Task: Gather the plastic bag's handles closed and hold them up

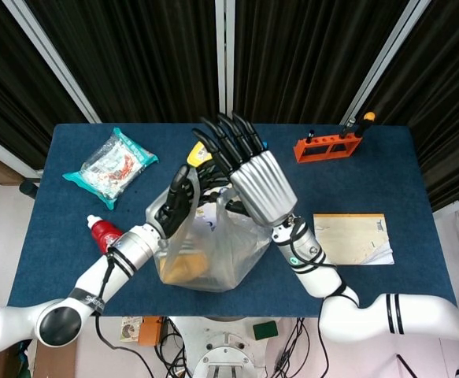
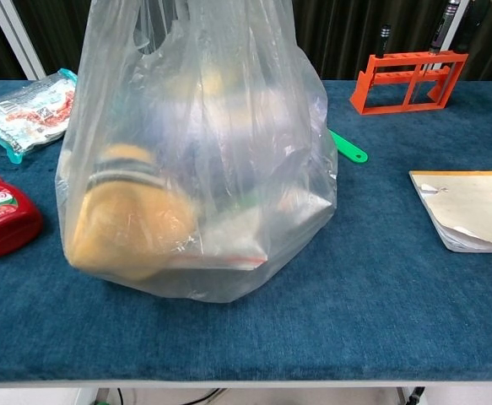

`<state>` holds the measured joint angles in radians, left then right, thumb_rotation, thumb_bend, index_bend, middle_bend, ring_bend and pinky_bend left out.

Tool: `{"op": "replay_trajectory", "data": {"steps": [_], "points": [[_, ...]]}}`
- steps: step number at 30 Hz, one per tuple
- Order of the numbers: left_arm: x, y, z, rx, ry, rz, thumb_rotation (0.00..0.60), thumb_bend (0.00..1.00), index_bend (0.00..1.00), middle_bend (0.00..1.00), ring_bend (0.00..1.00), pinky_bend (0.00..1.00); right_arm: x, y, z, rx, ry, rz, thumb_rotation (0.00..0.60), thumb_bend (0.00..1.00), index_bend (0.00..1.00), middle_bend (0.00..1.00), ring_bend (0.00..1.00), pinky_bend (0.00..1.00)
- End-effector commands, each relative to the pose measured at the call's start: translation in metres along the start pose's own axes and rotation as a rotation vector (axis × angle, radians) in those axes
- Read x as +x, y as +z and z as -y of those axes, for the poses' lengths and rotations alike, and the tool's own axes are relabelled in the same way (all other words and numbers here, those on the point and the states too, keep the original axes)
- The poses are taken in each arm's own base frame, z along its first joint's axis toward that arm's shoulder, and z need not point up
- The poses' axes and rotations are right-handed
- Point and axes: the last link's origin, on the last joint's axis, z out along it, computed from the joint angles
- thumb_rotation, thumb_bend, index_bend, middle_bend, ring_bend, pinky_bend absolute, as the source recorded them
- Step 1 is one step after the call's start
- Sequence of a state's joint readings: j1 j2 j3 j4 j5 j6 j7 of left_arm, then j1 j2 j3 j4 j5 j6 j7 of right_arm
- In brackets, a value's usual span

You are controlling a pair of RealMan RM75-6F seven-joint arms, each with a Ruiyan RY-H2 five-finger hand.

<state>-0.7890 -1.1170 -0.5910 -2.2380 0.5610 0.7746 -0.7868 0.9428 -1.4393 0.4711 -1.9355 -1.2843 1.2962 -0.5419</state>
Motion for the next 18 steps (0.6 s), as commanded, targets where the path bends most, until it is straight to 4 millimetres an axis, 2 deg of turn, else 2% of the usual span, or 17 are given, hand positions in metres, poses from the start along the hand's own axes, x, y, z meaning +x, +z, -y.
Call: {"op": "replay_trajectory", "data": {"steps": [1, 8, 18], "points": [[-0.003, -0.002, 0.001, 0.008, -0.006, 0.015, 0.126, 0.02, 0.06, 0.16, 0.13, 0.3, -0.003, 0.002, 0.002, -0.007, -0.001, -0.006, 0.6, 0.1, 0.0, 0.0, 0.0, 0.0], [-0.011, -0.007, 0.002, 0.019, -0.042, 0.036, 0.171, 0.02, 0.05, 0.16, 0.13, 0.3, -0.002, 0.01, 0.005, -0.012, 0.005, -0.046, 0.6, 0.1, 0.0, 0.0, 0.0, 0.0], [-0.012, -0.005, 0.006, 0.04, -0.078, 0.047, 0.193, 0.02, 0.05, 0.16, 0.13, 0.3, 0.002, 0.018, 0.001, -0.034, -0.013, -0.079, 0.6, 0.11, 0.0, 0.0, 0.0, 0.0]]}}
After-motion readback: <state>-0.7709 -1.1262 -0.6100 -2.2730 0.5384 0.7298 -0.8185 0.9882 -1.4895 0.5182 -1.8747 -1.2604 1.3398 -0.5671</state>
